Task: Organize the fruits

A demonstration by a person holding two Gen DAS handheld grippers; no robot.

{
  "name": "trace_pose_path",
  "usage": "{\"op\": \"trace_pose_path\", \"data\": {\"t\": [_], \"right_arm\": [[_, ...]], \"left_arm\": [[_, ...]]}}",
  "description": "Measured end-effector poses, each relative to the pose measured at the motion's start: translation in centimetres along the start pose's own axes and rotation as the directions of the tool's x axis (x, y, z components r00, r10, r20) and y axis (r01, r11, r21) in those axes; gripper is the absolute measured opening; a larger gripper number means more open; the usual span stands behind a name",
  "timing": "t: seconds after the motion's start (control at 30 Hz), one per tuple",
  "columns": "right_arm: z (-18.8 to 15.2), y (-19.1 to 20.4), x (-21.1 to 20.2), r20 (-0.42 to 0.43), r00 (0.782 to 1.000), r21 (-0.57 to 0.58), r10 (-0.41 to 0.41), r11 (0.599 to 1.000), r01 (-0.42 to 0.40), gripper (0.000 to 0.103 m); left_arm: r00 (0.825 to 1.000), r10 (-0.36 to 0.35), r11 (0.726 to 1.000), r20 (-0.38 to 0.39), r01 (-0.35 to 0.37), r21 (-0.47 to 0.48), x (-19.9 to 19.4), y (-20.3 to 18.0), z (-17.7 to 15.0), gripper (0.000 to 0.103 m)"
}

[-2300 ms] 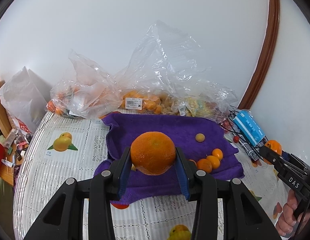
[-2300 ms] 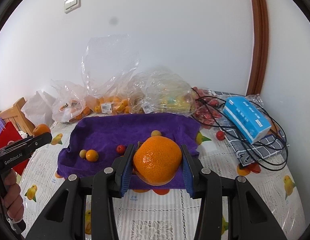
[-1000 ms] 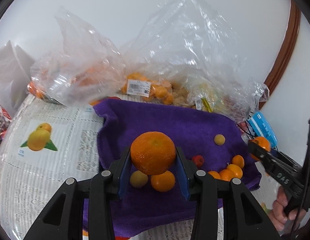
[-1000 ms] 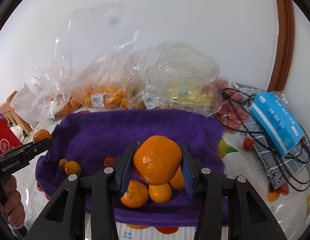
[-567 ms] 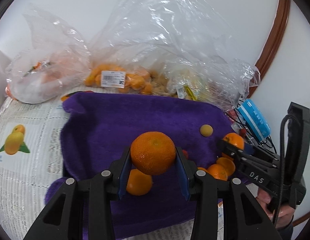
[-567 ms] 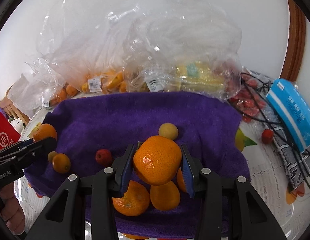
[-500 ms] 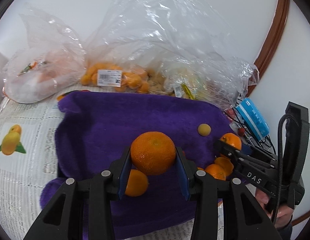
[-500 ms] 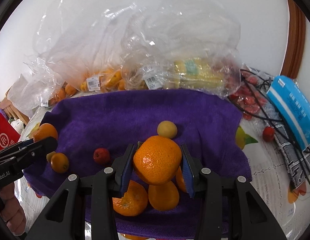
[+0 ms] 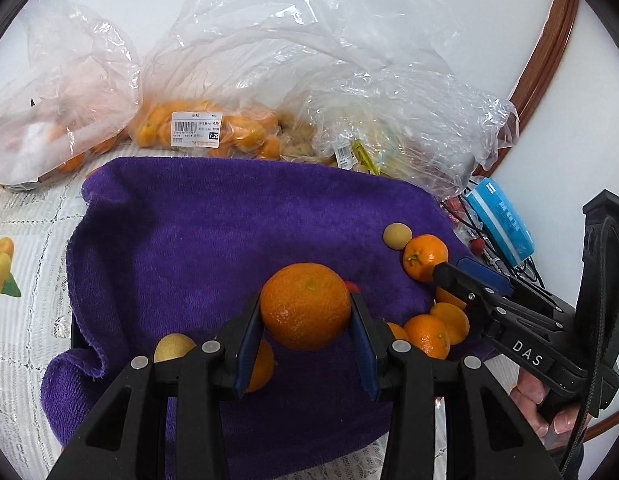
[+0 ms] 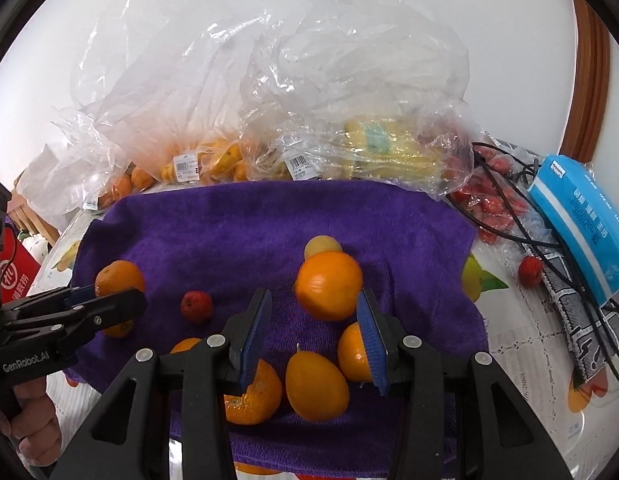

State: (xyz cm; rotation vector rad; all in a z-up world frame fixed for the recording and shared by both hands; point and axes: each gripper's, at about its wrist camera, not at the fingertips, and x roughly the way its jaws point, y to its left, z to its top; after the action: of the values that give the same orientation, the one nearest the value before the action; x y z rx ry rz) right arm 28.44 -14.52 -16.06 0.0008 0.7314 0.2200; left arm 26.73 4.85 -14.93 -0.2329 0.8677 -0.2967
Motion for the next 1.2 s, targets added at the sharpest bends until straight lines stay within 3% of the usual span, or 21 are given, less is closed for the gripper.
{"op": "trace_pose_path", "data": {"t": [0.2,0.37,0.63,0.87,1.07,1.17,1.2], "right_arm": [[0.0,-0.2,-1.2,-0.001,1.000,0.012,-0.003,1.000,0.003,0.044],[-0.4,-0.2,-3.5,0.011,0.999,0.010,-0.031,0.999,0.030,0.045],[-1.0,-0.2,-8.9,-0.001,0.997,0.034,-0.076,0.996,0.076,0.051],[-2.6,-0.2,-15.9,0.047,0.995,0.061,-0.083,0.995,0.080,0.063],[-4.3,-0.2,-20.5,0.057,0.995,0.082,-0.079,0.994,0.074,0.066],[-5.1,0.0,-22.4,0.060,0.994,0.085,-0.088,0.993,0.082,0.067],[-5.5,0.2,-23.2,0.066,0.993,0.082,-0.096,0.993,0.090,0.074]], "left_arm": [[1.000,-0.003,1.000,-0.006,0.003,-0.006,-0.7,-0.2,-0.1,0.048],[1.000,0.008,1.000,0.006,-0.008,0.007,-2.3,-1.1,-0.5,0.048],[0.995,0.097,0.994,0.014,-0.097,0.047,-6.5,-3.8,-2.1,0.049],[0.988,0.143,0.989,0.059,-0.145,0.039,-11.8,-6.1,-4.3,0.062],[0.971,0.217,0.974,0.102,-0.222,0.041,-15.8,-7.7,-6.6,0.079],[0.966,0.232,0.971,0.114,-0.238,0.037,-17.3,-8.1,-7.5,0.082],[0.965,0.234,0.970,0.117,-0.239,0.037,-17.8,-8.2,-7.9,0.083]]}}
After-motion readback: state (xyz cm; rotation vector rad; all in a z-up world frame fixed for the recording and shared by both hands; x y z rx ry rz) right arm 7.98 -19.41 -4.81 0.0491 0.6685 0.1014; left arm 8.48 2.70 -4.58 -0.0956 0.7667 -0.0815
